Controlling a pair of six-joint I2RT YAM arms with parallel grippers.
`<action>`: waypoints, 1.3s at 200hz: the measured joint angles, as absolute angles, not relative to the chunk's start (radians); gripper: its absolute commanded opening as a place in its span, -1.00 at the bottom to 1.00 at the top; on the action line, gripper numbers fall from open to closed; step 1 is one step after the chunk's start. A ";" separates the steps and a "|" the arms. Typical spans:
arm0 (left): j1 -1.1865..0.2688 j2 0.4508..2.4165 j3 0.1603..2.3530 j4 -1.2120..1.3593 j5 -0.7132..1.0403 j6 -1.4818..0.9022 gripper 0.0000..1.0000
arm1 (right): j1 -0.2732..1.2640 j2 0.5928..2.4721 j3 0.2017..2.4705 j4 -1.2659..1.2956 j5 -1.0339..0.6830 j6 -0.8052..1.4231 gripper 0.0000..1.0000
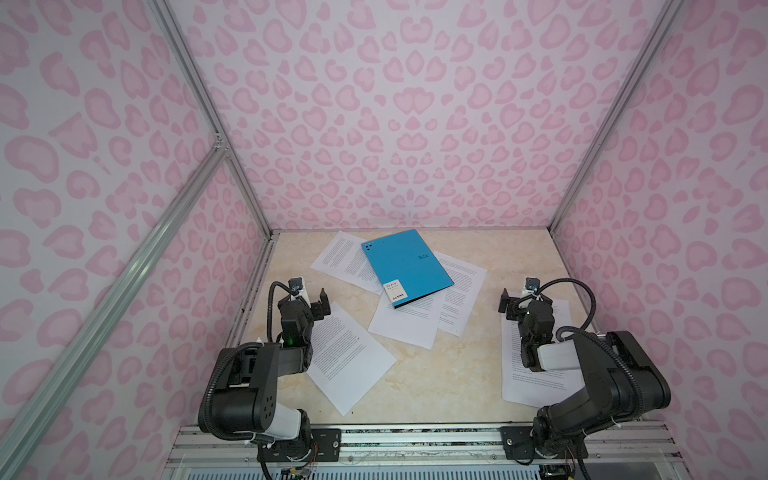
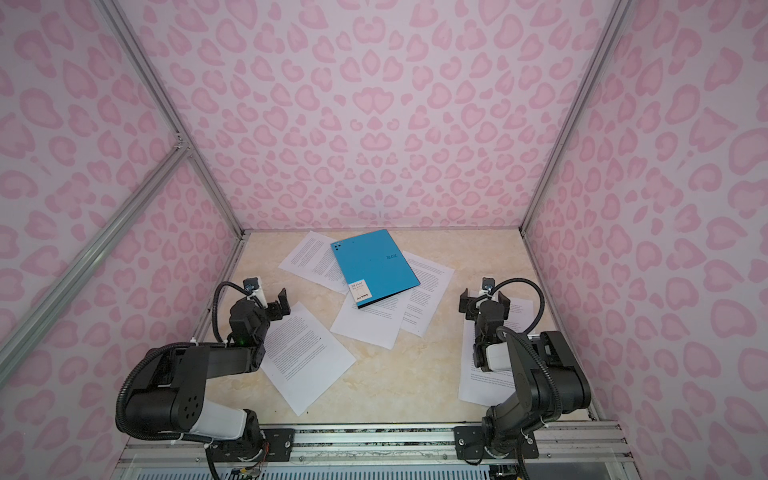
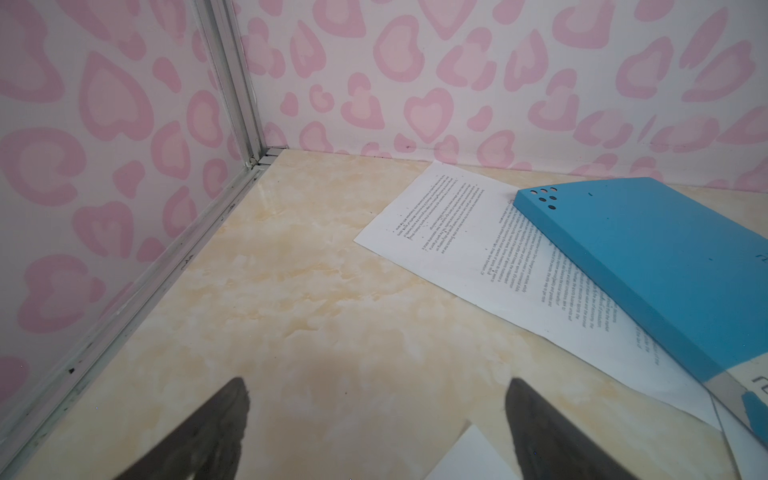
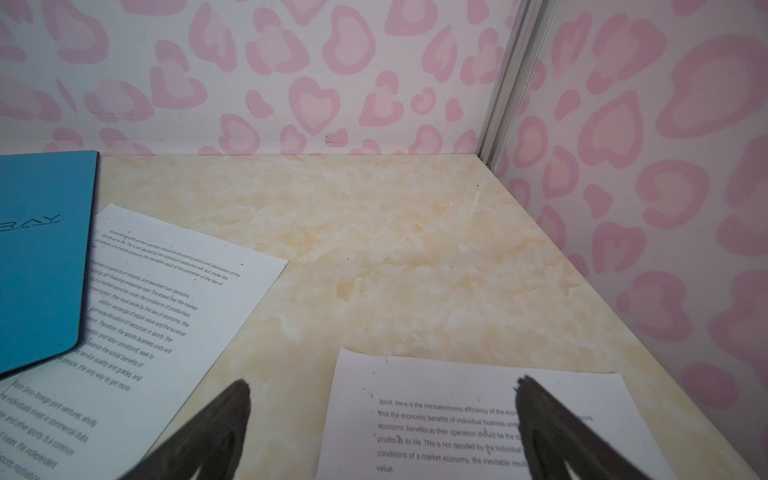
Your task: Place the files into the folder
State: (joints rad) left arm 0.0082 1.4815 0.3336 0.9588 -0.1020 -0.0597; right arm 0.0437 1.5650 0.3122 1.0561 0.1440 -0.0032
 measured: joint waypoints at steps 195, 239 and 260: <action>0.007 1.481 0.332 0.959 -0.102 -0.059 0.95 | 0.043 1.565 0.312 1.056 0.138 -0.003 0.98; -0.088 1.334 0.360 0.834 -0.261 -0.052 0.95 | 0.101 1.367 0.474 0.751 0.245 0.023 0.98; -0.121 1.191 0.430 0.689 -0.292 -0.104 0.95 | 0.141 1.242 0.603 0.557 0.262 0.113 0.98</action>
